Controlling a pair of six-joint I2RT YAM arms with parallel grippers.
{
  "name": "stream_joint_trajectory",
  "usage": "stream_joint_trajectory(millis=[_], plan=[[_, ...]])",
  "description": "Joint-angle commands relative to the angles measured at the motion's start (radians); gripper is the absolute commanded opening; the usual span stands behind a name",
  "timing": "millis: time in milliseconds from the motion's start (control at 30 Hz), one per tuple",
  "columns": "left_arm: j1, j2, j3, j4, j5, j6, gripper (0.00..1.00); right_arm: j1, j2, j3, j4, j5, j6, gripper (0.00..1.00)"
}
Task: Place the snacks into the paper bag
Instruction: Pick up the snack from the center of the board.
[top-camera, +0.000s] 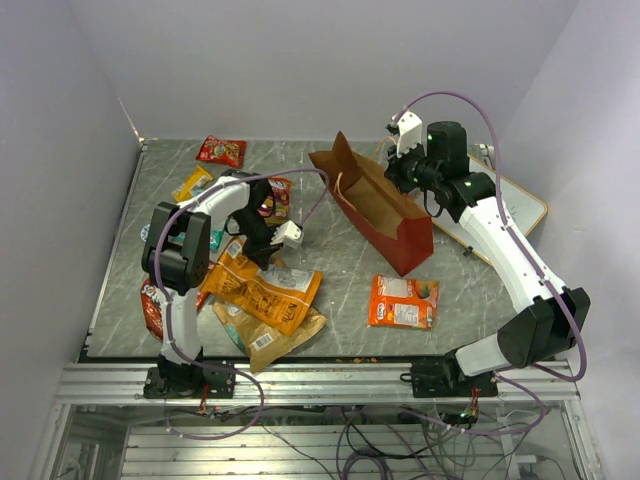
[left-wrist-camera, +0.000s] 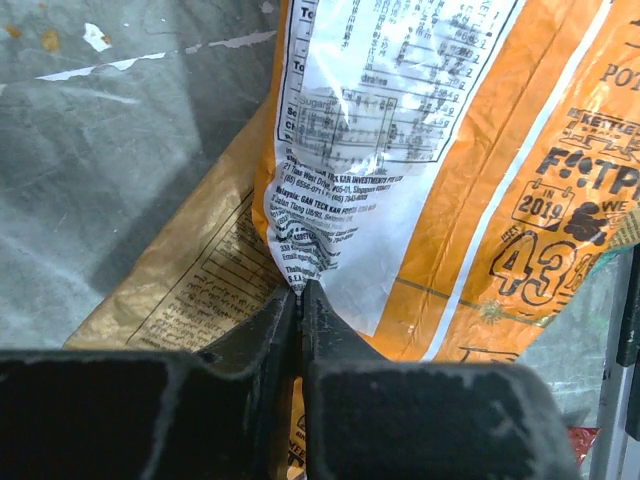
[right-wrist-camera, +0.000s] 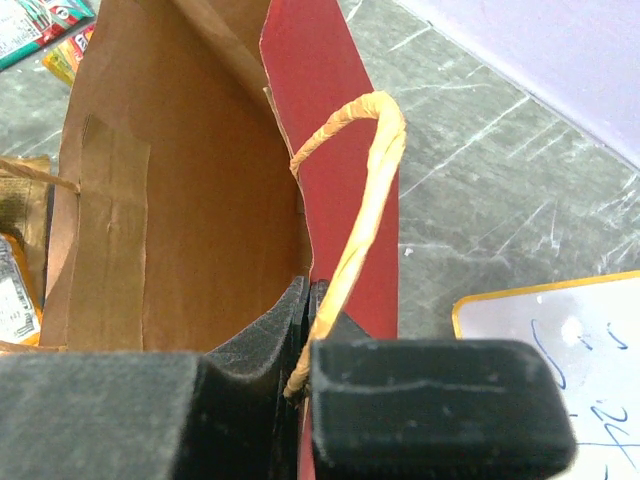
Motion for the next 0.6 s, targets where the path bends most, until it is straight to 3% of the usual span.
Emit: stream_joint_trajectory(millis=[0,67,267,567], plan=[[-0.006,-0.098,0.005,-0.008,0.039,-0.003,0.12,-0.001,-0.001,0.003,0.0,0.007,-0.014,0.0],[-0.006,-0.155,0.001,-0.019,0.06,-0.007,0.07,0.0,-0.006,0.003,0.0,0.005,-0.02,0.0],[-0.007,-0.333,0.017,-0.062,0.141,-0.048,0.07,-0.001,-0.022,0.021,-0.018,-0.017,-0.03,0.0],[-0.01,-0.553,0.102,0.021,0.2,-0.16,0.07,0.0,-0.024,0.027,-0.021,-0.031,-0.027,0.0]])
